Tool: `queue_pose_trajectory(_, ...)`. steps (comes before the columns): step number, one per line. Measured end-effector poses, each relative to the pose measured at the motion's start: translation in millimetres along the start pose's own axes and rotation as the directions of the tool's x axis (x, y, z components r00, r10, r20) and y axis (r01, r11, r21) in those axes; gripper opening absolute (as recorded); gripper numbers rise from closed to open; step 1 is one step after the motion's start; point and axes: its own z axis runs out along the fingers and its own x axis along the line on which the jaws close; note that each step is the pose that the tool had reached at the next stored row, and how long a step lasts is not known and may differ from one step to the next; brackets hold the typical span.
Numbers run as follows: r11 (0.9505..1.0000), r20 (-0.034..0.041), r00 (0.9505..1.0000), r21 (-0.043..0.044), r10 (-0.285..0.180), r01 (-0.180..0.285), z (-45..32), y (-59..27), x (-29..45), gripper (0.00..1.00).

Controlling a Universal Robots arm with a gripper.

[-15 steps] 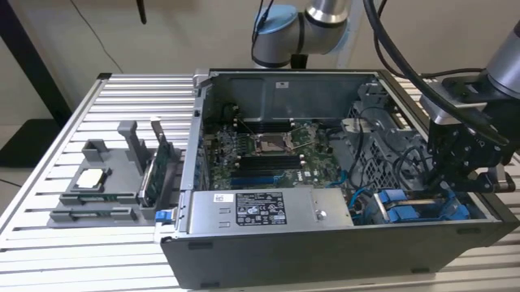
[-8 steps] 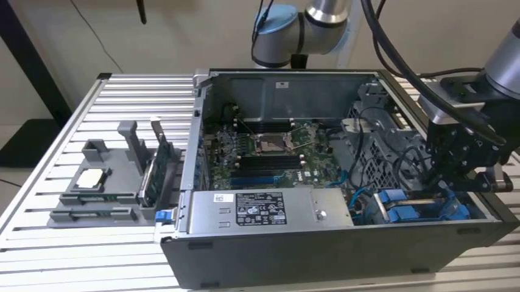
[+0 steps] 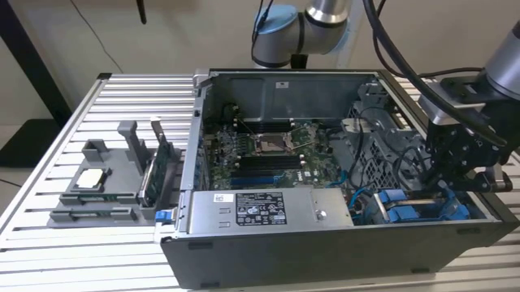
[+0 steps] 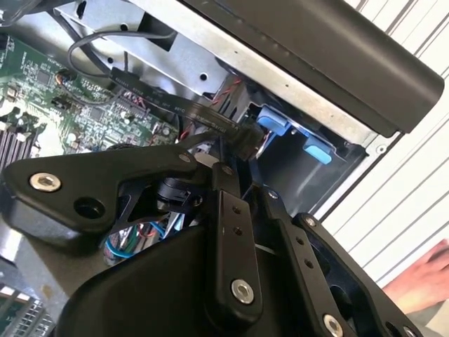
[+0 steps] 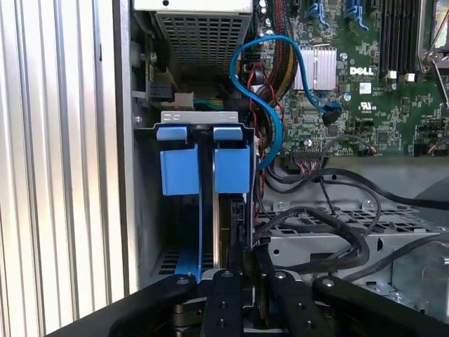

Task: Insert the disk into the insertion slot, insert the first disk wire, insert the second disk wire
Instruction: 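Insert the first disk wire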

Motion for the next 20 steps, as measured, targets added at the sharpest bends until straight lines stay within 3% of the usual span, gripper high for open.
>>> queue_pose_trajectory(5,1.0000,0.0003,1.0000,-0.0005,0.000,0.000,0.2,-0.5,1.5,0.19)
queue_pose_trajectory(10,1.0000,0.0141,0.9999,-0.0008,0.000,0.000,2.2,-0.7,1.8,0.19)
queue_pose_trajectory(16,1.0000,0.0161,0.9999,-0.0011,0.000,0.000,10.4,-0.5,2.3,0.19)
queue_pose_trajectory(20,1.0000,0.0166,0.9999,-0.0014,0.000,0.000,6.2,-0.6,2.1,0.26)
